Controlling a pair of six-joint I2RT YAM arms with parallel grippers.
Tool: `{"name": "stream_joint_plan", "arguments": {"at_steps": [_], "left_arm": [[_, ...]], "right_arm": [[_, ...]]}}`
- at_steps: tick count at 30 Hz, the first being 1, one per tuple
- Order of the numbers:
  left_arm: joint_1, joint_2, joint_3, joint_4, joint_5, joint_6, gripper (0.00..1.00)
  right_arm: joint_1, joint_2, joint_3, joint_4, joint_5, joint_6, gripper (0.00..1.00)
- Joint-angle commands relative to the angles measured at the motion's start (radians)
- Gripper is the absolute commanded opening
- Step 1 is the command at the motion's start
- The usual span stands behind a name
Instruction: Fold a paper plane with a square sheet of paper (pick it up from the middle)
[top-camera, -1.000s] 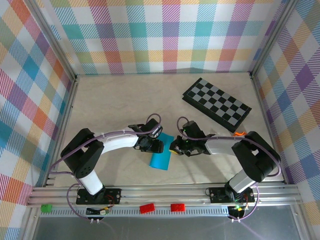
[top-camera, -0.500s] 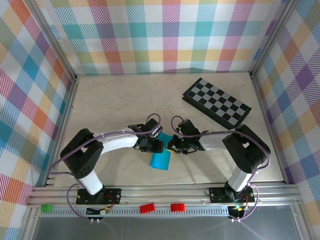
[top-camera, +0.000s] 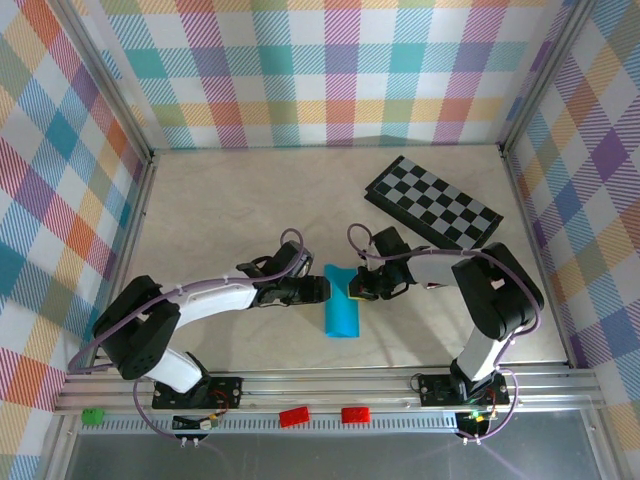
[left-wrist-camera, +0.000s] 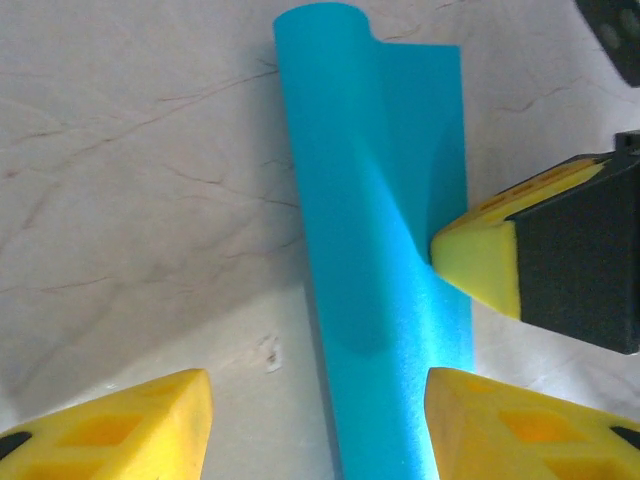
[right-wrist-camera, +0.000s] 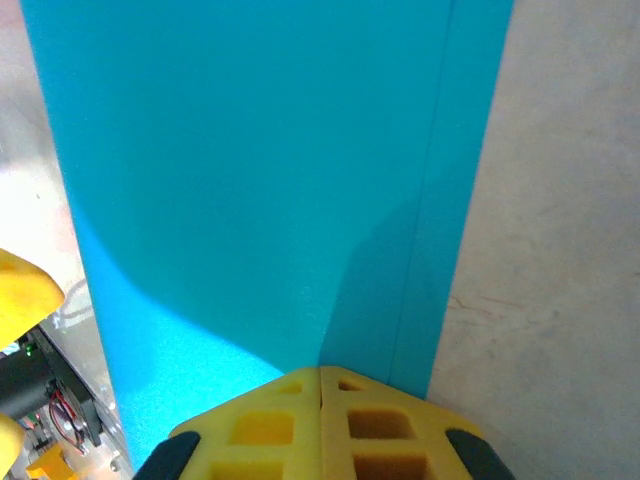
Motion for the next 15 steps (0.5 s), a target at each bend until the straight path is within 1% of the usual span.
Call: {"name": "stream_joint_plan", "arguments": {"at_steps": [1, 6, 8, 15], "left_arm": [[0.012, 0.029, -0.013, 0.142, 0.072, -0.07, 0.58], [0.011, 0.096, 0.004, 0.184, 0.125, -0.101, 0.55], [0.012, 0.111, 0.001, 0.192, 0.124, -0.112, 0.53], [0.011, 0.133, -0.002, 0.185, 0.116, -0.118, 0.52]], "right_arm": [[-0.011, 0.022, -0.005, -0.097, 0.003, -0.07, 0.05], [-0.02, 0.014, -0.027, -0.071, -0.005, -0.046, 0.05], [-0.025, 0.012, -0.036, -0.059, -0.004, -0.034, 0.05], [-0.031, 0.009, -0.057, -0.02, -0.012, 0.003, 0.05]]}}
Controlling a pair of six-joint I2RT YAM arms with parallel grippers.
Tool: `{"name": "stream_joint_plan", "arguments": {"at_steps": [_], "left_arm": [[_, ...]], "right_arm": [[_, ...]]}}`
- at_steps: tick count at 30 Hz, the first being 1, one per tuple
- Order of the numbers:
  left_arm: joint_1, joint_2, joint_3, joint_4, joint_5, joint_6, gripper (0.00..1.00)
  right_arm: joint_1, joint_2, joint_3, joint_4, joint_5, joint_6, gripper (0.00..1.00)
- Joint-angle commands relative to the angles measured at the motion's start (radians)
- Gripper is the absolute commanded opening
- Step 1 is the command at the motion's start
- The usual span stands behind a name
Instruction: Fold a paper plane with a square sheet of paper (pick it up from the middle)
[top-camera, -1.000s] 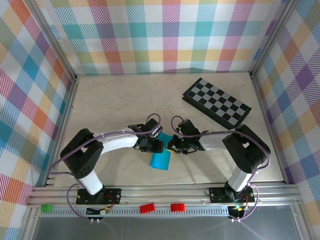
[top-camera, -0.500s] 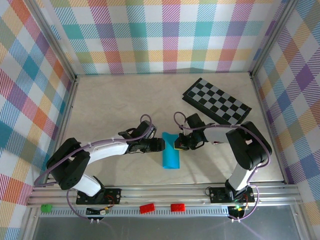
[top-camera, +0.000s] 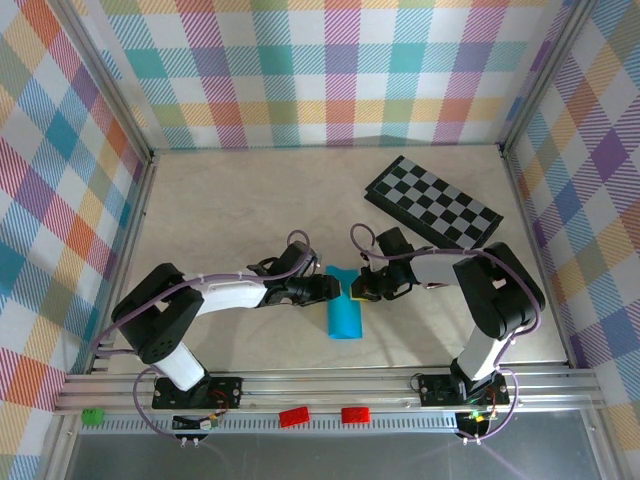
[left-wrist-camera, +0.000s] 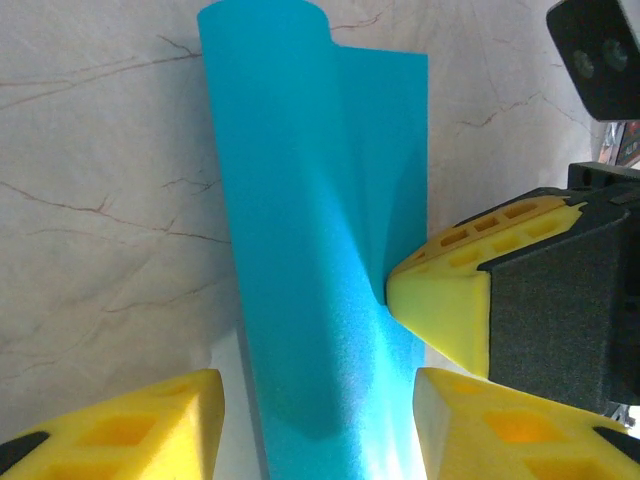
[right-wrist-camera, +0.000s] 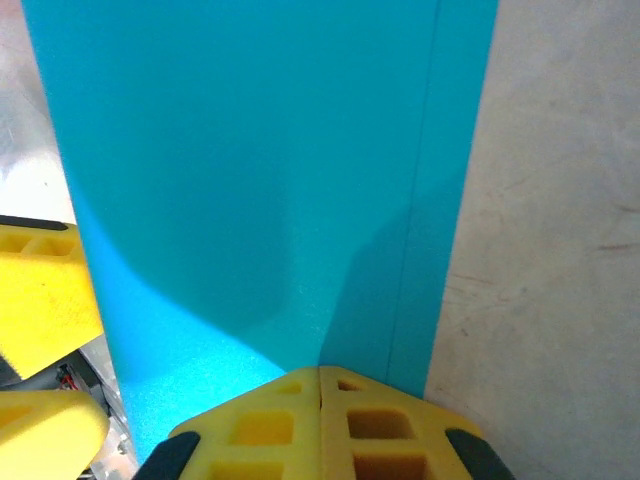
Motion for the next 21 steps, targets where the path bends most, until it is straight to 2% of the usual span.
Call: {"name": "stream_joint_plan", "arguments": {"at_steps": [1, 11, 16, 18, 21], "left_arm": [[0.006, 0.02, 0.001, 0.013, 0.016, -0.013, 0.52], [-0.004, 0.076, 0.011, -0.004, 0.017, 0.004, 0.45], [-0.011, 0.088, 0.023, -0.039, -0.022, 0.013, 0.41], [-0.015, 0.085, 0.023, -0.056, -0.056, 0.012, 0.4], [-0.018, 0.086, 0.033, -0.094, -0.082, 0.024, 0.4]], "right_arm": [[-0.005, 0.01, -0.039, -0.025, 0.024, 0.025, 0.05], [-0.008, -0.012, -0.031, 0.029, -0.018, 0.074, 0.09], [-0.038, -0.066, -0.031, 0.175, -0.147, 0.178, 0.19], [-0.063, -0.119, -0.001, 0.115, -0.124, 0.18, 0.24], [-0.116, -0.231, -0.005, 0.046, -0.039, 0.184, 0.25]]}}
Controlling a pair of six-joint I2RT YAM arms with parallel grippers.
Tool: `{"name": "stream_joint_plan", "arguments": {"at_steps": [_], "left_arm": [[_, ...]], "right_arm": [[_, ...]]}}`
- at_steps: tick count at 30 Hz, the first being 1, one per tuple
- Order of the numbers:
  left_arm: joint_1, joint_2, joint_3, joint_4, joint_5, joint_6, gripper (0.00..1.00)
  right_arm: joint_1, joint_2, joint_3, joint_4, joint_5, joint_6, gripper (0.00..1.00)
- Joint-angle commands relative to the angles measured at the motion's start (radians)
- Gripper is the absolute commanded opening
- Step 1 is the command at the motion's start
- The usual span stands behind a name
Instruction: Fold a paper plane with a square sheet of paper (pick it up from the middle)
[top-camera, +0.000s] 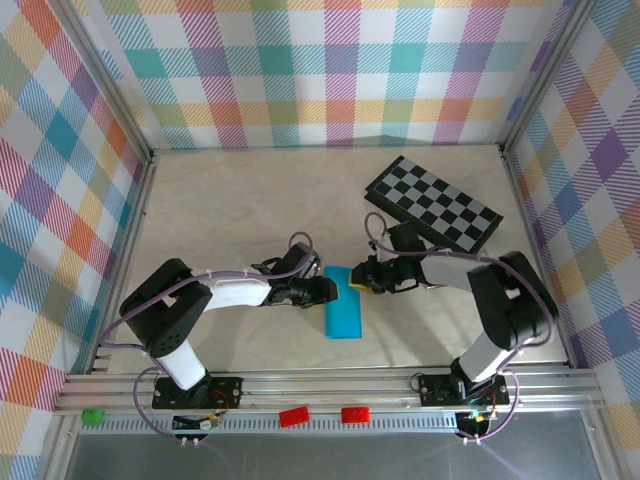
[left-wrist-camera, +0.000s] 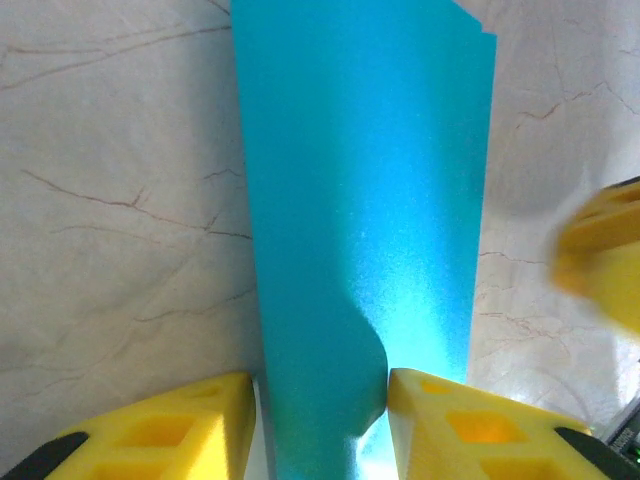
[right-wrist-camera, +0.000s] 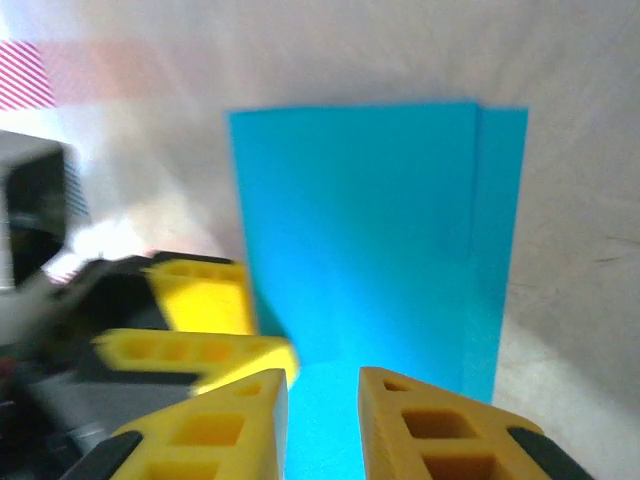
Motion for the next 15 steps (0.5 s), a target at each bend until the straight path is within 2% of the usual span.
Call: {"name": "stream_joint_plan", "arguments": {"at_steps": [1, 4, 9, 15], "left_arm": [[-0.013, 0.035, 0.015, -0.072, -0.078, 0.026, 0.4], [-0.015, 0.048, 0.029, -0.09, -0.088, 0.032, 0.4], [-0.025, 0.082, 0.077, -0.154, -0.109, 0.064, 0.4], [-0.035, 0.109, 0.114, -0.22, -0.148, 0.094, 0.4]], "right_arm": [[-0.061, -0.13, 0.008, -0.042, 0.043, 0.042, 0.26], [-0.114, -0.227, -0.032, -0.056, 0.058, 0.061, 0.26], [-0.129, -0.365, -0.097, -0.093, 0.134, 0.057, 0.31], [-0.134, -0.434, -0.161, -0.108, 0.179, 0.082, 0.32]]}}
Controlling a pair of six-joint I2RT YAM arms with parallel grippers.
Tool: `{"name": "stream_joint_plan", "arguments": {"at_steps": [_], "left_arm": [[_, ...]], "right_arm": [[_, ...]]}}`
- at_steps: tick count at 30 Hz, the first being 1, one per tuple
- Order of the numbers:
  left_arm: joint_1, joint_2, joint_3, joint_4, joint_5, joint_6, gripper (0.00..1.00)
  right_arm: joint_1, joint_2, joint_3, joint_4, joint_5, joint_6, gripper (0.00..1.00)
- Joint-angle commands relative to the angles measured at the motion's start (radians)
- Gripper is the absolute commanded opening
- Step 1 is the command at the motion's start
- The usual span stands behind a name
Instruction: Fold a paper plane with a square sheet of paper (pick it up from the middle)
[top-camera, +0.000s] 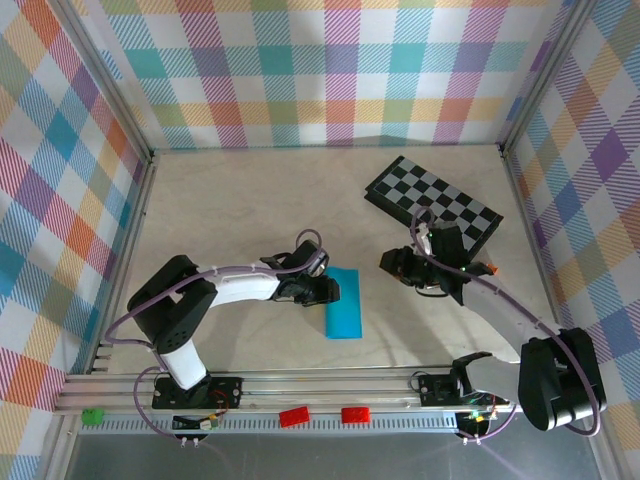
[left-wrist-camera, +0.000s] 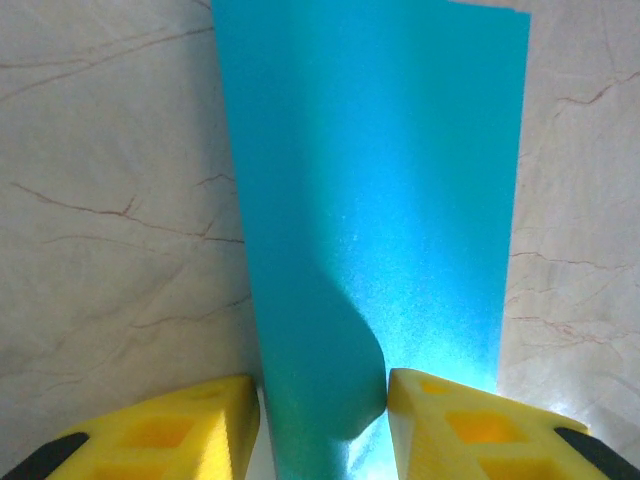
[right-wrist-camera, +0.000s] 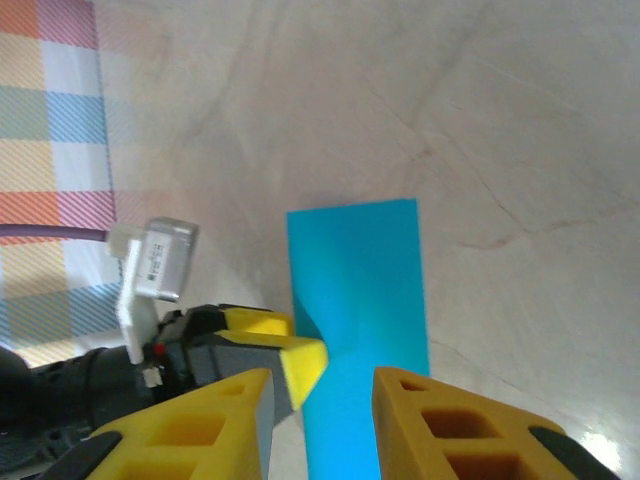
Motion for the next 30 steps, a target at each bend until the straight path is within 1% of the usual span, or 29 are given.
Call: {"name": "stream_joint_plan", "arguments": {"at_steps": [1, 6, 13, 16, 30], "left_arm": [[-0.01, 0.065, 0.008, -0.063, -0.096, 0.042, 0.41], [-0.013, 0.084, 0.025, -0.091, -0.123, 0.039, 0.41], [-0.021, 0.104, 0.026, -0.071, -0.138, 0.004, 0.41], [-0.026, 0.113, 0.028, -0.062, -0.134, -0.003, 0.43], [-0.035, 0.171, 0.056, -0.086, -0.149, 0.022, 0.46]], "right_arm": [[-0.003, -0.016, -0.022, -0.032, 0.028, 0.024, 0.31], [-0.003, -0.002, -0.026, -0.034, 0.016, 0.026, 0.3], [-0.003, 0.002, -0.029, -0.034, 0.003, 0.026, 0.3], [-0.003, 0.006, -0.034, -0.031, -0.004, 0.029, 0.3], [-0.003, 0.042, -0.057, 0.001, -0.023, 0.034, 0.31]]}}
